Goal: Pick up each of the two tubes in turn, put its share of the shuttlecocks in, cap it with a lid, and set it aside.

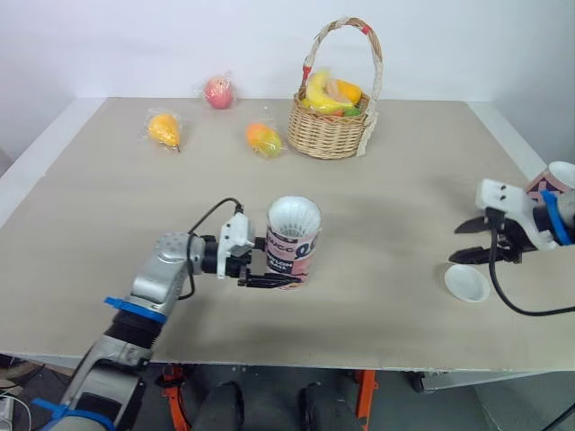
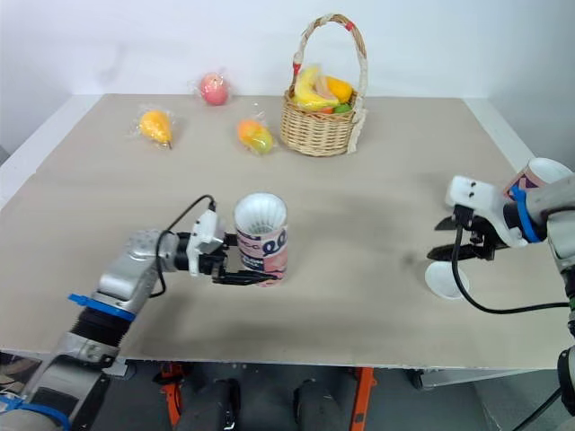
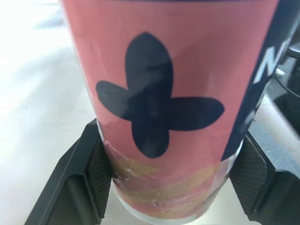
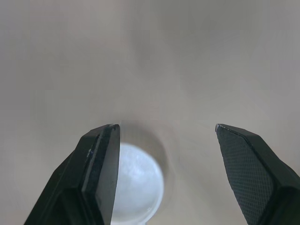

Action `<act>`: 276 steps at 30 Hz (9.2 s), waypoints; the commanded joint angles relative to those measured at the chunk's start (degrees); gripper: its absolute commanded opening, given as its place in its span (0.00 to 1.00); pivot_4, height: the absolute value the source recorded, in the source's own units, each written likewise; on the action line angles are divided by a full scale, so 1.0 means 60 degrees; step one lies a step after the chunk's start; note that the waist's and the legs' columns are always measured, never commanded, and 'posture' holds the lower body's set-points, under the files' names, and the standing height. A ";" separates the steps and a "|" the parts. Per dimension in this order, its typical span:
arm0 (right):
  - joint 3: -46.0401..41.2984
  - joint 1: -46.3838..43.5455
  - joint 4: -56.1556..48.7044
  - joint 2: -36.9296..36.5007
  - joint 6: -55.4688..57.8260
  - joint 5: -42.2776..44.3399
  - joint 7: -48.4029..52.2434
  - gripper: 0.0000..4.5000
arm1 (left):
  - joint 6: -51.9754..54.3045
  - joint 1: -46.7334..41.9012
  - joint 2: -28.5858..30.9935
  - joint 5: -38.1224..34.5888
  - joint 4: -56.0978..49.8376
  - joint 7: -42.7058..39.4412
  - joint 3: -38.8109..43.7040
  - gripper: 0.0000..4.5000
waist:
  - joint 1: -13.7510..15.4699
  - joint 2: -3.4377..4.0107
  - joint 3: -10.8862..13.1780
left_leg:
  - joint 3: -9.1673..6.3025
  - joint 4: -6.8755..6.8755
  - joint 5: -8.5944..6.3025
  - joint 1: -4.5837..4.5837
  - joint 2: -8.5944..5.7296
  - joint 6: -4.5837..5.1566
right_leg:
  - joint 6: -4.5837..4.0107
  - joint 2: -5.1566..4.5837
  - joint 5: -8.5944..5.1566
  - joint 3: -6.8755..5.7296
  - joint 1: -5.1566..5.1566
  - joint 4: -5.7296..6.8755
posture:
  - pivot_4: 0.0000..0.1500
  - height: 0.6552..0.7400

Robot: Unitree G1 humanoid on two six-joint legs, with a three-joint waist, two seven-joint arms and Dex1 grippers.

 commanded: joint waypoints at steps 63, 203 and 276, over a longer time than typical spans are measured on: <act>0.3360 -0.6297 -0.4035 0.3821 -0.0111 0.1481 0.1339 0.02 | -0.1775 -0.0411 -0.0519 0.0758 0.2176 -0.0065 -0.0034 0.71 | -0.0067 0.0040 -0.0022 | -0.0023 0.0000 0.0040 0.0018 0.0027 -0.0039 | -0.0011 0.0030 0.0050 -0.0022 0.0004 0.0009 | 1.00 1.00; 0.4389 -0.6483 -0.2643 0.4661 -0.1783 0.0183 0.1339 0.85 | -0.1964 -0.0295 -0.0071 0.0698 0.2379 0.0245 0.0207 0.71 | -0.0070 0.0008 -0.0048 | -0.0042 -0.0038 0.0060 0.0099 0.0084 -0.0021 | -0.0069 0.0060 0.0044 -0.0081 0.0052 0.0013 | 1.00 1.00; -0.2198 0.1719 -0.8931 0.3035 0.5349 0.4130 -0.3051 1.00 | -0.2282 -0.0542 -0.0631 0.0249 0.2176 0.0795 0.1104 0.96 | 0.0124 0.0036 -0.0050 | -0.0061 -0.0053 0.0050 0.0017 0.0167 -0.0089 | -0.0074 0.0192 0.0014 -0.0051 -0.0026 -0.0003 | 1.00 1.00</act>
